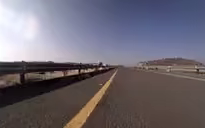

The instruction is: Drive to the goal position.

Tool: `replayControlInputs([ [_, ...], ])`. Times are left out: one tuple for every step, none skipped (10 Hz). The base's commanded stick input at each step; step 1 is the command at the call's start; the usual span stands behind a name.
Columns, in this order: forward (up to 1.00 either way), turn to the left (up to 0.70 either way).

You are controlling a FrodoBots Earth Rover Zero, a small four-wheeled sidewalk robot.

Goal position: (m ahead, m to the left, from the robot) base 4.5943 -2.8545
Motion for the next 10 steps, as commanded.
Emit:
replayControlInputs([
  [0.85, 0.0],
  [0.85, 0.0],
  [0.85, 0.0],
  [0.85, 0.0],
  [0.85, 0.0],
  [0.85, 0.0],
  [0.85, 0.0],
  [0.85, 0.0],
  [0.85, 0.0],
  [0.85, 0.0],
])
